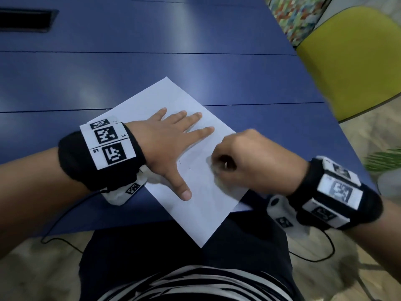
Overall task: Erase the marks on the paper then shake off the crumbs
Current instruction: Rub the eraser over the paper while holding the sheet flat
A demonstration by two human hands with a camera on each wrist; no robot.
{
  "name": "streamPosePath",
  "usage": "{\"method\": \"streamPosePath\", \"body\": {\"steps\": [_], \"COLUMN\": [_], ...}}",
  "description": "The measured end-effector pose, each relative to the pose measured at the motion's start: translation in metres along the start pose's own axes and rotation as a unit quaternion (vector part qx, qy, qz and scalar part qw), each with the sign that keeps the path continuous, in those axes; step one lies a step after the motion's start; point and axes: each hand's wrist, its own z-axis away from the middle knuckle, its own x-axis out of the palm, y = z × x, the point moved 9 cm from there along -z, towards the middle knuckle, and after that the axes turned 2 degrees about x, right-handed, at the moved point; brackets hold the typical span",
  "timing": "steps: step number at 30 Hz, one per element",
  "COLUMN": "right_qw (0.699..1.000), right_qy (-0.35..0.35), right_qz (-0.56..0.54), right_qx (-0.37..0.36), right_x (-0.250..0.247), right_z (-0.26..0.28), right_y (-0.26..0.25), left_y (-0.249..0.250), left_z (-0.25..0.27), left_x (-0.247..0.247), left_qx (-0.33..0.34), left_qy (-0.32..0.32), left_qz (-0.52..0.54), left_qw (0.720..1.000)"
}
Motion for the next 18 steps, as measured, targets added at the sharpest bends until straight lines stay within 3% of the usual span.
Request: {"method": "streamPosePath", "body": {"steps": [3, 8, 18], "right_qw": [0.999, 0.999, 0.996], "right_qy": [0.032, -0.03, 0.058], "right_qz": [0.017, 0.01, -0.047], "right_qx": [0.029, -0.024, 0.048], "right_x": [-0.01, 0.007, -0.034], "right_z": [-0.001, 0.009, 0.006], "right_y": [0.015, -0.017, 0.034], "left_y": [0.0, 0.0, 0.0], "left_z": [-0.001, 0.0, 0.003], "left_x": [0.0, -0.002, -0.004], "left_qx": [-0.002, -0.005, 0.012], "left_qy": [0.002, 0.003, -0.01], "left_qz": [-0.009, -0.006, -0.016], "left_qw": [1.0, 1.0, 1.0]}}
